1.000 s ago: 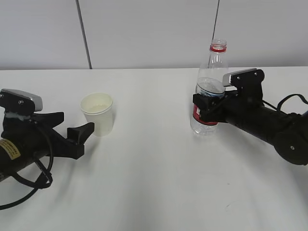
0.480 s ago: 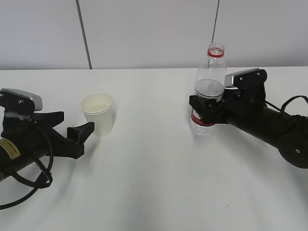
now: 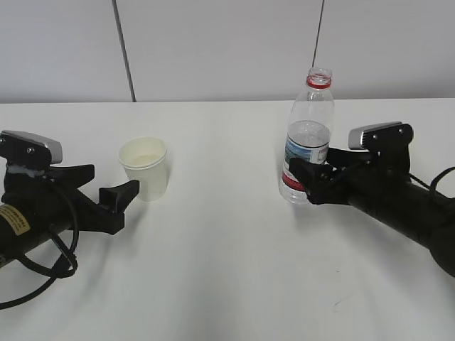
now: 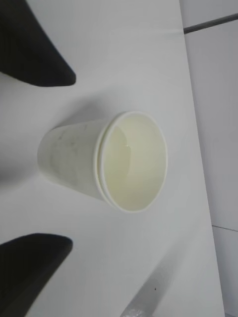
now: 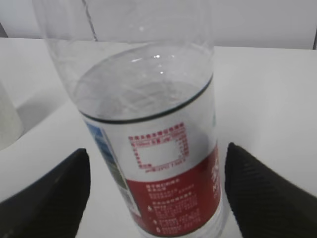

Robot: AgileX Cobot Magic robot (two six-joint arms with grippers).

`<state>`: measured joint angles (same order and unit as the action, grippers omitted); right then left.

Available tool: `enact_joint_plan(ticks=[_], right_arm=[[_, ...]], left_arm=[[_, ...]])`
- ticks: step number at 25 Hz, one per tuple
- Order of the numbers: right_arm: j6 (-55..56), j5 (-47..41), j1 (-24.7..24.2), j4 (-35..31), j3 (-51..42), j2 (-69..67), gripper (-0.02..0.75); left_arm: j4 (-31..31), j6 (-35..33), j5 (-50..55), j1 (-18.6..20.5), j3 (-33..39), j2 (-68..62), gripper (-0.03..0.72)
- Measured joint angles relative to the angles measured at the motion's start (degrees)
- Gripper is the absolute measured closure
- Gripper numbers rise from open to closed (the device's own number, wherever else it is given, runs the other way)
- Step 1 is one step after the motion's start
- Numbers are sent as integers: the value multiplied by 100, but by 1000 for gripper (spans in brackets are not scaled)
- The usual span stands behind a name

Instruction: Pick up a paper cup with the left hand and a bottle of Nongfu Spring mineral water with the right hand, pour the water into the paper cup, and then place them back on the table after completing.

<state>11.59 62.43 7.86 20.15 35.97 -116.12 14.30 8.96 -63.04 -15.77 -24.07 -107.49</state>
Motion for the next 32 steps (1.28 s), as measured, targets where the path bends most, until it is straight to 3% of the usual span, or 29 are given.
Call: enact_joint_plan(ticks=[10, 17, 24, 32], right_arm=[[-232, -190, 0, -362, -901, 1068, 136], [-246, -1296, 0, -362, -1026, 2203, 144], [-82, -3319, 0, -362, -720, 3646, 145], [387, -6208, 0, -362, 763, 4257, 145]], left_arm=[[0, 0, 10, 0, 219, 244, 134], [-6, 0, 404, 0, 276, 771, 132], [-247, 0, 1191, 0, 209, 1516, 132], [-259, 0, 3855, 0, -961, 2248, 139]])
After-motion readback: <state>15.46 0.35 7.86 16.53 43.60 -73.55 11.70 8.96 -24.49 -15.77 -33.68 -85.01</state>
